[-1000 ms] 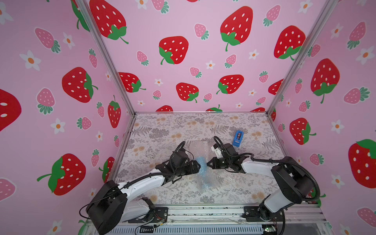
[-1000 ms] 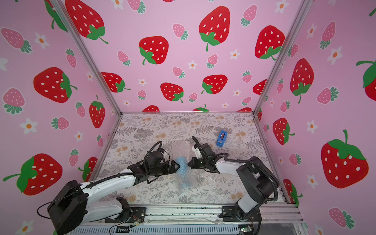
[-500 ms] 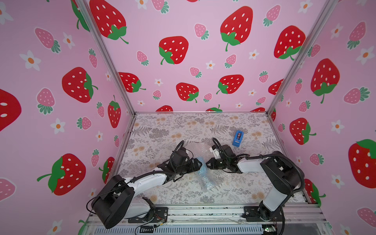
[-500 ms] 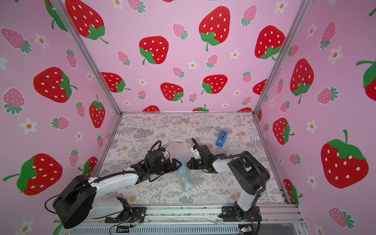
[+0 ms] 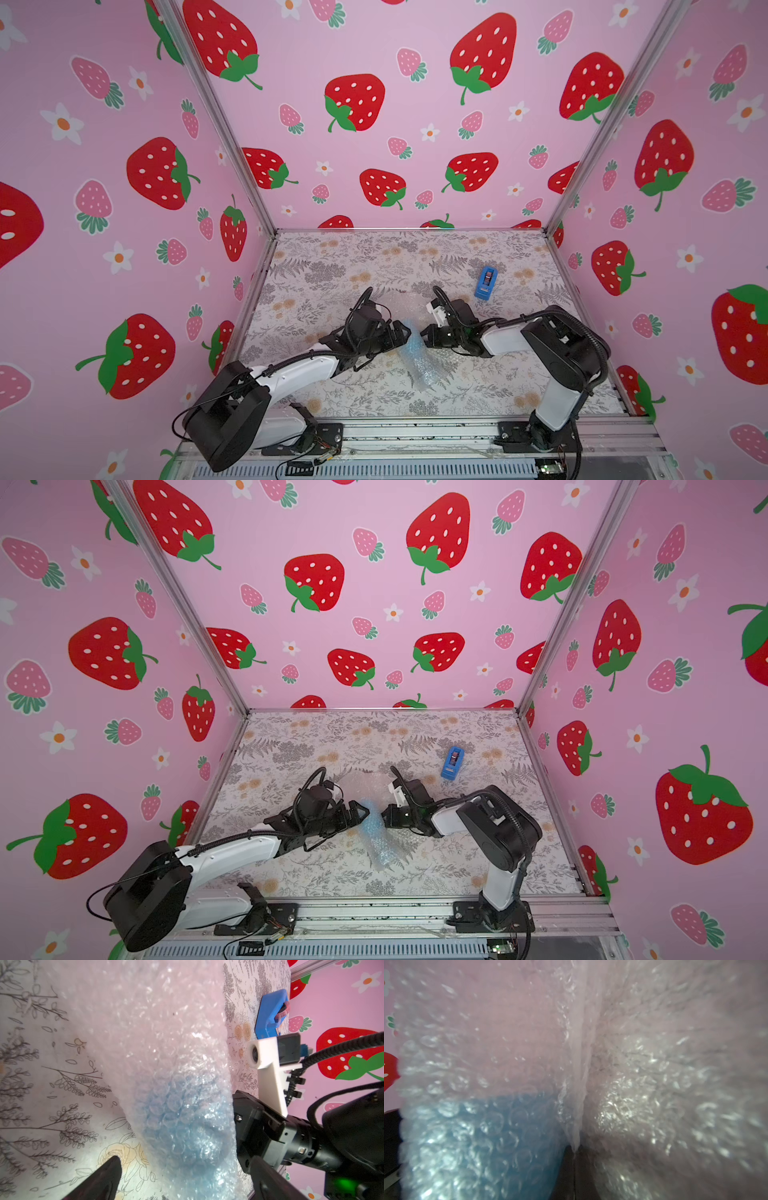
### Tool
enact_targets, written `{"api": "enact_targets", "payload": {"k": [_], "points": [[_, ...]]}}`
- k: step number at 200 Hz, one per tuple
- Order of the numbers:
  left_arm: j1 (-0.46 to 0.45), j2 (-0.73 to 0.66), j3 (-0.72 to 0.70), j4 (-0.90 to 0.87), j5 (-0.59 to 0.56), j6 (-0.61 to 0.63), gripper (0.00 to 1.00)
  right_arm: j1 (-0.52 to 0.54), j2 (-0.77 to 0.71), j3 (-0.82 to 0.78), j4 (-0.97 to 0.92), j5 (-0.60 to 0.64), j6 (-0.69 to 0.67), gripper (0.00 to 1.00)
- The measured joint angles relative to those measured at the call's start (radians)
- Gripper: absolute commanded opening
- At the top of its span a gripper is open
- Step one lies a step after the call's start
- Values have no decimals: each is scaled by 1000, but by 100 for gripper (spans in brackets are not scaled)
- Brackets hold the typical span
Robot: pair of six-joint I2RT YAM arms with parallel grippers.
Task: Wrap wine glasses in bubble wrap
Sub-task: Wrap the wine glass in bubble wrap.
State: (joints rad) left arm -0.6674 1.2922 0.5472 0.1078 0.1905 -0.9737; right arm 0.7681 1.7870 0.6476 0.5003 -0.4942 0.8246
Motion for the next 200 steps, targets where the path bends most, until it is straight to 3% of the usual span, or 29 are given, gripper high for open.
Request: {"api": "enact_targets", "payload": {"k": [110,200], "points": [[17,162,96,6,55,-48,100,38,-5,-18,34,39,-5,0],[18,246,222,-165,47,12,83,41,-5,-32,59,40,36,0]]}}
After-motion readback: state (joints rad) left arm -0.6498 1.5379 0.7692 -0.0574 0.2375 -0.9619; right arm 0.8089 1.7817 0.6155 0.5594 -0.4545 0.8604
